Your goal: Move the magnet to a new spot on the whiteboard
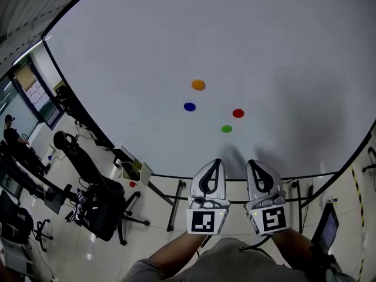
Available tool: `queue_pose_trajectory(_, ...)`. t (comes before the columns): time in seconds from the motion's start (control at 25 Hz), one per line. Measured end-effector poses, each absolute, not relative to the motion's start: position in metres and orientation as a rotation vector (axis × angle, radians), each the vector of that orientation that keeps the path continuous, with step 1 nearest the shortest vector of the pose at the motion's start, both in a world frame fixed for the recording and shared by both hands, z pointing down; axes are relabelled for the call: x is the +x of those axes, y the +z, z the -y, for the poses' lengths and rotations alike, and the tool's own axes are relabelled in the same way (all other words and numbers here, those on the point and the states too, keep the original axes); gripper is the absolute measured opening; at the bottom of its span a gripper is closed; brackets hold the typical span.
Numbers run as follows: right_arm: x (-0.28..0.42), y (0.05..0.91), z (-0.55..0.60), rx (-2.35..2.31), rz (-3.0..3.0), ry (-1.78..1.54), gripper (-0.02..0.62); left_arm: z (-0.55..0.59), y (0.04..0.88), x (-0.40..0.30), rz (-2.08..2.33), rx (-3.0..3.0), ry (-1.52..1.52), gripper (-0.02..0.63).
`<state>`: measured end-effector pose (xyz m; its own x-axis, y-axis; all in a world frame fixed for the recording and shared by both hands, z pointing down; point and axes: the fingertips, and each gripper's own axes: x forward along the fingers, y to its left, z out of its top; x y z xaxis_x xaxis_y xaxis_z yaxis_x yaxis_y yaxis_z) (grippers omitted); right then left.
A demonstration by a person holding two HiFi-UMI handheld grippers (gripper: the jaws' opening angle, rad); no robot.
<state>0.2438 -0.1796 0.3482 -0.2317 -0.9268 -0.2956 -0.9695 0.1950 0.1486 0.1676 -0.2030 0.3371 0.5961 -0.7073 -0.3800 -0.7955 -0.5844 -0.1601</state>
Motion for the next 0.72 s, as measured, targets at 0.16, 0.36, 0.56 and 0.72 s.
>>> queue_pose_trajectory(0.16, 0.242, 0.347, 0.2, -1.878, -2.303, 0.468, 0.008, 0.227, 0.34, 0.176, -1.203, -2.534, 0.387, 0.0)
queue_pose_trajectory(0.36, 0.242, 0.348, 0.219, -1.926, -2.281, 0.479, 0.008, 0.25, 0.339, 0.188, -1.154, -2.511, 0.348, 0.0)
queue_pose_trajectory(0.56, 0.245, 0.346, 0.229, -1.954, -2.264, 0.511, 0.008, 0.274, 0.34, 0.2, -1.173, -2.453, 0.253, 0.054)
queue_pose_trajectory(0.72, 0.253, 0.345, 0.233, -1.971, -2.244, 0.524, 0.008, 0.285, 0.339, 0.211, -1.182, -2.411, 0.227, 0.137)
